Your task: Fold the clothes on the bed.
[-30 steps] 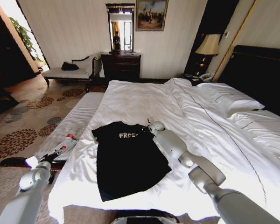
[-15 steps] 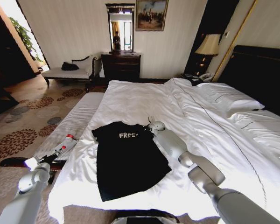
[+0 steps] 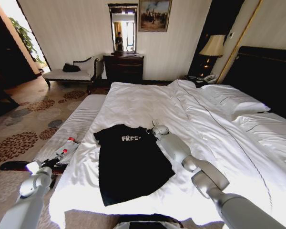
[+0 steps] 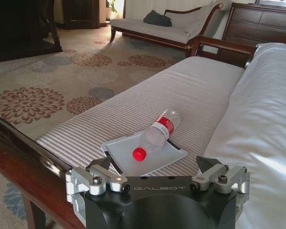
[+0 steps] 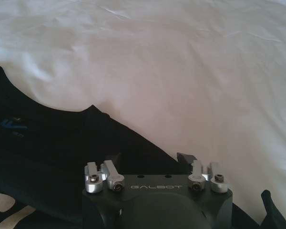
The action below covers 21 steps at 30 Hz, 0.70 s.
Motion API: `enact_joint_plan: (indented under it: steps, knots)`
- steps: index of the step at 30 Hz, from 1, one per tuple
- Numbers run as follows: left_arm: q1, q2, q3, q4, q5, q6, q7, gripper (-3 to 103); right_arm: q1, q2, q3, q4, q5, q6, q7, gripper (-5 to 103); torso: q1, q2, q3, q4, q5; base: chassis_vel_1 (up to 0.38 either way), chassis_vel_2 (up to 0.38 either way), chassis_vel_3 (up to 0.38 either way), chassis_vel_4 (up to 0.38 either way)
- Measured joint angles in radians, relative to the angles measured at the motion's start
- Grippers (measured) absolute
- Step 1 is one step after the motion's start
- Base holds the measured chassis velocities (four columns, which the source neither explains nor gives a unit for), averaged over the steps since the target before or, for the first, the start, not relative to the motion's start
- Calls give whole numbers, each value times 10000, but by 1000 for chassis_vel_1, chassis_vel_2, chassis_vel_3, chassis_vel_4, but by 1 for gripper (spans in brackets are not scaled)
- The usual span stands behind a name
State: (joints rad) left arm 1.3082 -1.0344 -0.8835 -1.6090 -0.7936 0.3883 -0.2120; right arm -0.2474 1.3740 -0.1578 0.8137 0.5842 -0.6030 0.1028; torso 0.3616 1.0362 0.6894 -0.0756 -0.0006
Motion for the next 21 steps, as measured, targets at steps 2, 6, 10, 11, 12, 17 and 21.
enact_joint_plan:
  steps: [2, 6, 10, 11, 12, 17, 21]
  knots:
    - [35, 15, -26, -33, -5, 0, 0, 100, 0, 17, 1, -51, -1, -30, -20, 73, 0, 0, -1, 0, 0, 0, 0, 0, 0]
    - [81, 27, -92, -75, -39, 2, -5, 100, 12, 38, 1, -131, -12, -48, -66, 68, -1, 0, 0, 0, 0, 0, 0, 0, 0]
    - [82, 36, -174, -110, -110, 9, -13, 100, 29, 41, -3, -201, -46, -48, -95, 51, 0, 0, 0, 0, 0, 0, 0, 0, 0]
    - [80, 39, -181, -122, -117, 10, -13, 100, 31, 38, -3, -210, -49, -48, -101, 51, 0, 0, 0, 0, 0, 0, 0, 0, 0]
    - [80, 39, -181, -122, -117, 10, -13, 100, 31, 38, -3, -210, -49, -48, -101, 51, 0, 0, 0, 0, 0, 0, 0, 0, 0]
    - [59, 39, -165, -187, -124, 26, -23, 100, 37, 30, 21, -255, -52, -32, -115, 30, 0, 0, 0, 0, 0, 0, 0, 0, 0]
    - [-17, 32, -108, -264, -131, 59, -49, 100, 33, 9, 58, -231, -53, -4, -161, 14, -1, 0, 0, 0, 0, 0, 0, 0, 0]
